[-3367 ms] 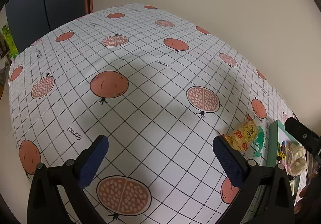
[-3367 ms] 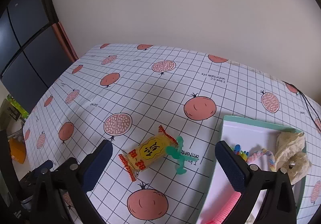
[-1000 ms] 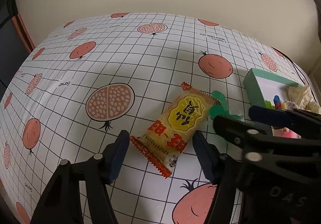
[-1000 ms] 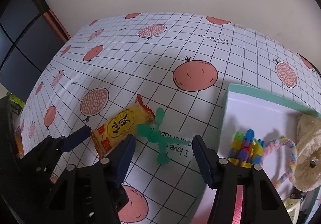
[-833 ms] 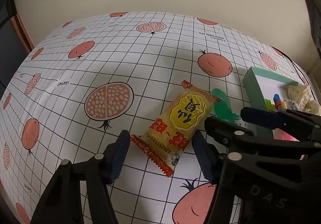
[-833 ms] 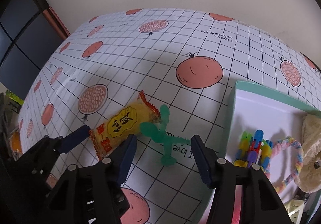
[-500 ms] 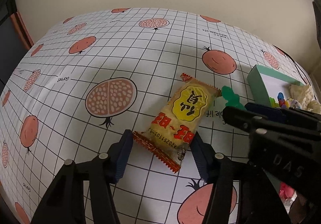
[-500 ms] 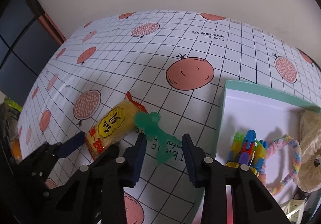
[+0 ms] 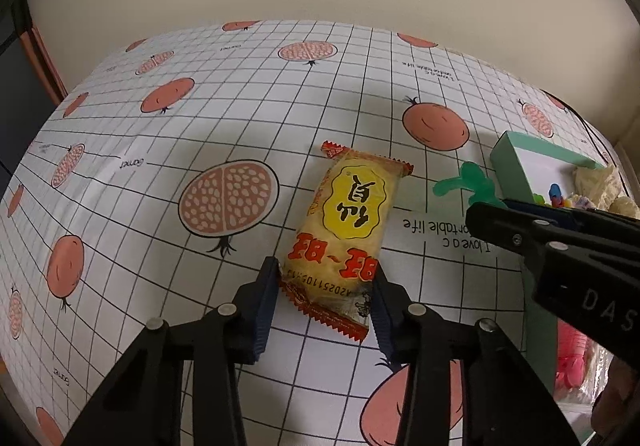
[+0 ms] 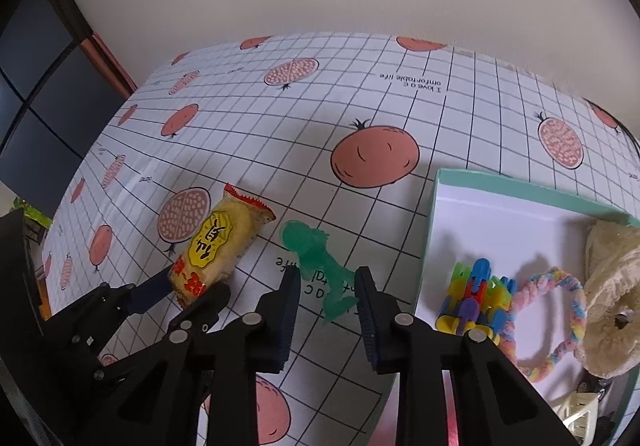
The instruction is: Organize objects
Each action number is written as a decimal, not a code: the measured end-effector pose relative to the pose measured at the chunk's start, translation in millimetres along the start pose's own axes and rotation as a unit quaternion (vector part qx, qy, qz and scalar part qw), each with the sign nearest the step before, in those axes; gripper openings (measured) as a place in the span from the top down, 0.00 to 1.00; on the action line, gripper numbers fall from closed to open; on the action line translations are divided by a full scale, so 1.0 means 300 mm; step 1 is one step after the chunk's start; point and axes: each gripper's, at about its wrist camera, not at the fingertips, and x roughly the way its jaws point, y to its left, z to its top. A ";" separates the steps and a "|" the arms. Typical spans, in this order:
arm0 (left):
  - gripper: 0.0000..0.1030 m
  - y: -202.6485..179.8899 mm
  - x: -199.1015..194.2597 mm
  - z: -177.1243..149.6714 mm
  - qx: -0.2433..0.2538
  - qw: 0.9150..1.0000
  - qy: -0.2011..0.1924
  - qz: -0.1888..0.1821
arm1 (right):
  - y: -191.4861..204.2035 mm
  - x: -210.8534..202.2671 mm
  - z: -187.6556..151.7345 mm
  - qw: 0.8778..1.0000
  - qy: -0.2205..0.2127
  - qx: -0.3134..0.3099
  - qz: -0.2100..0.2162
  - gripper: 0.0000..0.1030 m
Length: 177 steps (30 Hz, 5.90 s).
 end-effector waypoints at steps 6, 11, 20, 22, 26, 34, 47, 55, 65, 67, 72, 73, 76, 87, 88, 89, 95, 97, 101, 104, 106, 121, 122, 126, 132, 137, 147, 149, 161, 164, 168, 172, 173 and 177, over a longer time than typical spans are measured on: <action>0.58 0.014 -0.037 0.006 -0.008 1.000 -0.008 0.002 | 0.011 -0.044 -0.006 1.000 -0.007 -0.007 0.000 0.71; 0.58 0.024 -0.074 0.002 -0.014 1.000 -0.015 -0.004 | 0.014 -0.087 -0.023 1.000 -0.009 -0.012 -0.008 0.71; 0.58 0.004 -0.160 -0.017 -0.019 0.999 -0.027 -0.022 | -0.016 -0.211 -0.058 0.999 -0.022 -0.007 -0.023 0.71; 0.58 -0.007 -0.188 -0.021 -0.023 0.999 -0.031 -0.035 | -0.039 -0.251 -0.069 0.999 -0.026 0.000 -0.031 0.71; 0.58 -0.047 -0.241 -0.034 -0.027 0.997 -0.039 -0.060 | -0.079 -0.316 -0.101 0.998 -0.032 0.008 -0.047 0.71; 0.58 -0.176 -0.360 -0.119 -0.013 0.993 -0.044 -0.110 | -0.184 -0.391 -0.177 0.996 -0.027 0.020 -0.085 0.71; 0.58 -0.378 -0.368 -0.217 0.042 0.991 -0.022 -0.125 | -0.303 -0.399 -0.220 0.992 -0.007 0.030 -0.120 0.71; 0.58 -0.427 -0.347 -0.230 0.040 0.990 -0.010 -0.132 | -0.342 -0.436 -0.247 0.992 -0.010 0.039 -0.122 0.71; 0.58 -0.513 -0.287 -0.252 0.062 0.989 0.019 -0.135 | -0.389 -0.411 -0.266 0.991 0.003 0.049 -0.126 0.71; 0.58 -0.534 -0.276 -0.256 0.064 0.988 0.024 -0.136 | -0.398 -0.402 -0.271 0.991 0.005 0.054 -0.124 0.71; 0.57 -0.575 -0.273 -0.255 0.081 0.988 0.017 -0.128 | -0.399 -0.375 -0.277 0.990 0.015 0.045 -0.136 0.71; 0.57 -0.579 -0.274 -0.255 0.084 0.988 0.015 -0.127 | -0.403 -0.375 -0.278 0.989 0.014 0.049 -0.137 0.71; 0.57 -0.577 -0.274 -0.251 0.080 0.988 0.017 -0.132 | -0.413 -0.377 -0.277 0.989 0.011 0.056 -0.133 0.70; 0.45 -0.553 -0.298 -0.238 0.071 0.987 0.020 -0.140 | -0.410 -0.431 -0.284 0.989 -0.006 0.064 -0.134 0.69; 0.45 -0.550 -0.303 -0.239 0.071 0.987 0.021 -0.143 | -0.409 -0.441 -0.289 0.989 -0.009 0.066 -0.132 0.69; 0.45 -0.545 -0.309 -0.239 0.072 0.987 0.020 -0.144 | -0.410 -0.446 -0.293 0.989 -0.011 0.069 -0.132 0.69; 0.45 -0.504 -0.336 -0.227 0.056 0.987 0.012 -0.153 | -0.413 -0.483 -0.330 0.988 -0.015 0.080 -0.131 0.69; 0.45 -0.496 -0.336 -0.227 0.051 0.985 0.017 -0.162 | -0.412 -0.490 -0.344 0.988 -0.013 0.083 -0.130 0.69; 0.45 -0.470 -0.360 -0.219 0.035 0.987 -0.001 -0.157 | -0.403 -0.500 -0.363 0.988 -0.015 0.085 -0.131 0.69; 0.45 -0.428 -0.369 -0.206 0.004 0.988 -0.013 -0.156 | -0.393 -0.510 -0.376 0.988 -0.017 0.088 -0.129 0.69; 0.45 -0.404 -0.365 -0.198 -0.011 0.989 -0.015 -0.145 | -0.383 -0.515 -0.384 0.988 -0.018 0.087 -0.130 0.69; 0.23 -0.213 -0.375 -0.186 -0.070 0.993 -0.030 -0.086 | -0.271 -0.543 -0.415 0.988 -0.038 0.073 -0.127 0.53; 0.18 -0.197 -0.378 -0.189 -0.075 0.994 -0.032 -0.078 | -0.265 -0.543 -0.415 0.988 -0.040 0.072 -0.128 0.50; 0.08 -0.148 -0.403 -0.206 -0.086 0.993 -0.046 -0.064 | -0.256 -0.540 -0.412 0.988 -0.042 0.069 -0.132 0.41; 0.00 -0.086 -0.433 -0.219 -0.103 0.992 -0.059 -0.042 | -0.245 -0.554 -0.411 0.987 -0.057 0.069 -0.132 0.17; 0.00 -0.051 -0.463 -0.236 -0.115 0.989 -0.070 -0.056 | -0.227 -0.564 -0.409 0.986 -0.071 0.066 -0.137 0.00; 0.00 -0.025 -0.541 -0.269 -0.104 0.986 -0.106 -0.070 | -0.160 -0.597 -0.426 0.984 -0.094 0.052 -0.138 0.00; 0.00 -0.020 -0.557 -0.275 -0.102 0.986 -0.113 -0.070 | -0.151 -0.600 -0.435 0.985 -0.096 0.054 -0.136 0.00; 0.00 -0.050 -0.628 -0.343 -0.046 0.985 -0.159 -0.040 | -0.153 -0.648 -0.521 0.980 -0.115 0.063 -0.149 0.00; 0.00 -0.071 -0.609 -0.390 -0.029 0.986 -0.161 -0.035 | -0.160 -0.656 -0.552 0.979 -0.120 0.073 -0.145 0.00; 0.00 -0.089 -0.574 -0.455 -0.017 0.988 -0.152 -0.035 | -0.147 -0.663 -0.591 0.979 -0.128 0.067 -0.147 0.00; 0.00 -0.089 -0.534 -0.505 -0.013 0.991 -0.134 -0.020 | -0.148 -0.666 -0.633 0.977 -0.134 0.073 -0.147 0.00; 0.00 -0.088 -0.529 -0.515 -0.011 0.991 -0.132 -0.015 | -0.149 -0.665 -0.641 0.977 -0.135 0.073 -0.146 0.00; 0.00 -0.082 -0.527 -0.539 0.000 0.990 -0.139 0.000 | -0.155 -0.655 -0.680 0.977 -0.133 0.072 -0.151 0.00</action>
